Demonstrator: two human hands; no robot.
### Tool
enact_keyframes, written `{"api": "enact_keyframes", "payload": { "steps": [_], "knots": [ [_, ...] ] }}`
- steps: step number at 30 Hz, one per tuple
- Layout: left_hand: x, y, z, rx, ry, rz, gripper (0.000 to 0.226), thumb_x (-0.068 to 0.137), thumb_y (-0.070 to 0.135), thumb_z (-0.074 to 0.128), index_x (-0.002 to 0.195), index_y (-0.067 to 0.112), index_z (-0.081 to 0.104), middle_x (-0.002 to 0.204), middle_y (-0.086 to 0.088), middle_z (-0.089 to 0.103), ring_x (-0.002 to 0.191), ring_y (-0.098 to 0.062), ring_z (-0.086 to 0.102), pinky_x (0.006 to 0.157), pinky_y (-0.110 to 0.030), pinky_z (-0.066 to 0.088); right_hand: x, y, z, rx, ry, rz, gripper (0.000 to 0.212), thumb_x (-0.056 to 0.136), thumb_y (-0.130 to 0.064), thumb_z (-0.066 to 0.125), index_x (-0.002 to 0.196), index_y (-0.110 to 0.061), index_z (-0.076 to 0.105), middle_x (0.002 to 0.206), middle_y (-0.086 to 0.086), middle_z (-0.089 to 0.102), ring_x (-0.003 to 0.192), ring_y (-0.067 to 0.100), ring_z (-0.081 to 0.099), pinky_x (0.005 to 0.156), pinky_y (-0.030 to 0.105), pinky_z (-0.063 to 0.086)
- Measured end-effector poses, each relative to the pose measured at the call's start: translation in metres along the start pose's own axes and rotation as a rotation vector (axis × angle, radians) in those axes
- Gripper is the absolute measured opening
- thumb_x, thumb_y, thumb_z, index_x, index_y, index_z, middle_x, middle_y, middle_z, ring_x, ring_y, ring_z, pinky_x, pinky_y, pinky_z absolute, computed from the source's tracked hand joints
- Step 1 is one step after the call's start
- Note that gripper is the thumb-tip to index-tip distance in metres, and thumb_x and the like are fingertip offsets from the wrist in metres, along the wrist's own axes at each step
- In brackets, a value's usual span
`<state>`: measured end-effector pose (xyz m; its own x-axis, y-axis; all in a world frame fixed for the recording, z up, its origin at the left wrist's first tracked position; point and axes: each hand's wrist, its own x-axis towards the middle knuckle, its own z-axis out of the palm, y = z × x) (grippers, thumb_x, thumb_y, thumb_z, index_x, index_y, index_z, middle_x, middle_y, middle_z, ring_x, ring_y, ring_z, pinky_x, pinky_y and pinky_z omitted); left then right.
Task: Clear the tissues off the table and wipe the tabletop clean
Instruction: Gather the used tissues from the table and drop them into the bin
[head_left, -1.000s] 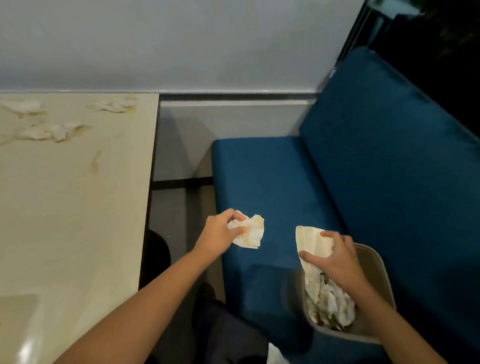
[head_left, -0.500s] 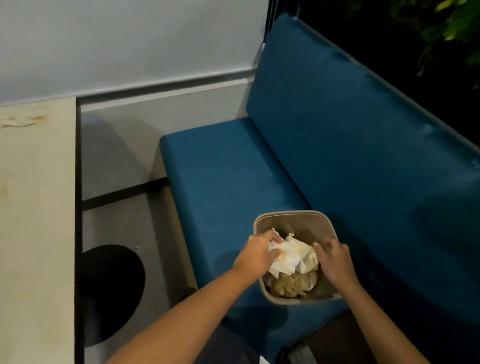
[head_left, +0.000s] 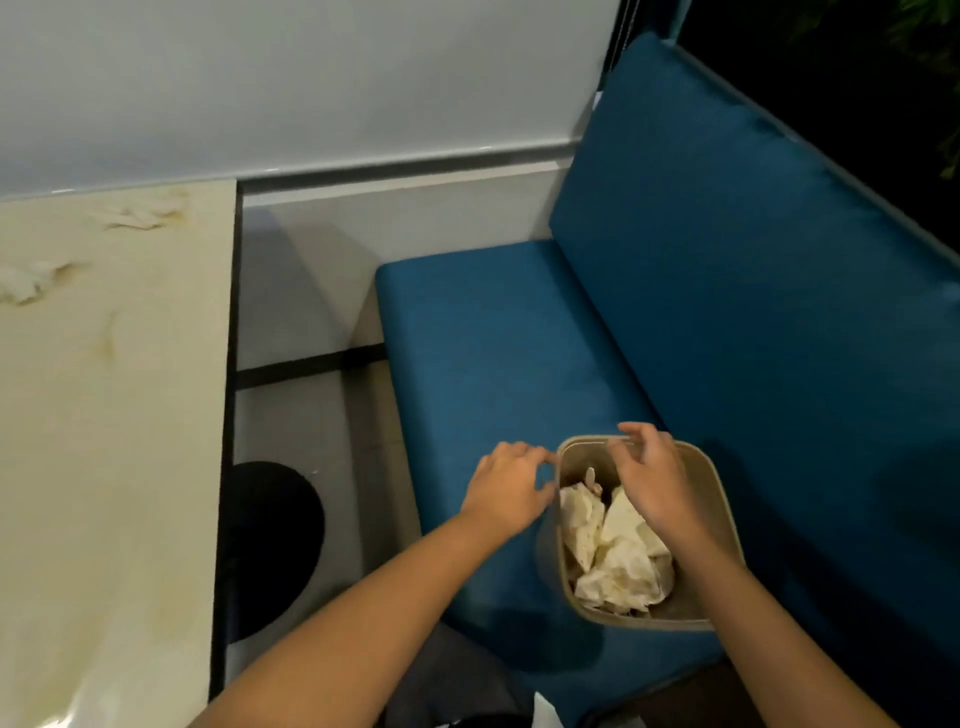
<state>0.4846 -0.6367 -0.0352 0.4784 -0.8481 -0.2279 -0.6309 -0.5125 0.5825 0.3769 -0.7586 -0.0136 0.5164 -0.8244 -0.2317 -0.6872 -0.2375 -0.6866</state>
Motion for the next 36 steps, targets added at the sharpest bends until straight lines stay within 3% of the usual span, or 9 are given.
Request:
{"api": "enact_keyframes", "payload": {
  "steps": [10,14,18,28,36],
  "knots": [
    [-0.031,-0.104,-0.110,-0.134,0.311,-0.281,0.032,0.092,0.024,0.053,0.124,0.020,0.055,0.124,-0.004,0.055,0.120,-0.020,0.046,0.101,-0.034,0.037,0.016,-0.124,0.089,0.010,-0.210,-0.291,0.029,0.092,-0.017,0.053,0.120,-0.008,0.053,0.121,0.012,0.046,0.107,0.027,0.054,0.097,0.033,0.037],
    [-0.056,-0.146,-0.146,-0.183,0.425,-0.392,0.028,0.091,0.022,0.055,0.119,0.020,0.058,0.121,-0.002,0.057,0.115,-0.017,0.051,0.098,-0.032,0.041,0.017,-0.172,0.129,0.002,-0.306,-0.402,0.028,0.093,-0.019,0.052,0.120,-0.011,0.053,0.115,0.005,0.044,0.095,0.022,0.055,0.087,0.029,0.041],
    [-0.080,-0.188,-0.177,-0.208,0.532,-0.509,0.026,0.092,0.020,0.054,0.118,0.019,0.059,0.120,0.000,0.058,0.112,-0.016,0.054,0.093,-0.023,0.038,0.014,-0.217,0.173,-0.005,-0.398,-0.505,0.028,0.093,-0.018,0.051,0.121,-0.011,0.053,0.116,0.006,0.045,0.088,0.018,0.054,0.080,0.021,0.035],
    [-0.114,-0.296,-0.250,-0.258,0.751,-0.745,0.022,0.092,0.020,0.053,0.113,0.019,0.061,0.116,0.000,0.060,0.103,-0.015,0.055,0.087,-0.024,0.041,0.023,-0.324,0.280,-0.038,-0.644,-0.683,0.030,0.095,-0.020,0.048,0.124,-0.013,0.050,0.121,0.005,0.045,0.096,0.015,0.053,0.085,0.022,0.040],
    [-0.108,-0.371,-0.290,-0.244,0.803,-0.874,0.022,0.092,0.019,0.054,0.112,0.019,0.061,0.116,0.001,0.058,0.101,-0.013,0.055,0.083,-0.019,0.038,0.047,-0.389,0.355,-0.091,-0.751,-0.765,0.028,0.095,-0.022,0.047,0.123,-0.016,0.050,0.127,0.004,0.044,0.113,0.018,0.051,0.093,0.031,0.044]
  ]
}}
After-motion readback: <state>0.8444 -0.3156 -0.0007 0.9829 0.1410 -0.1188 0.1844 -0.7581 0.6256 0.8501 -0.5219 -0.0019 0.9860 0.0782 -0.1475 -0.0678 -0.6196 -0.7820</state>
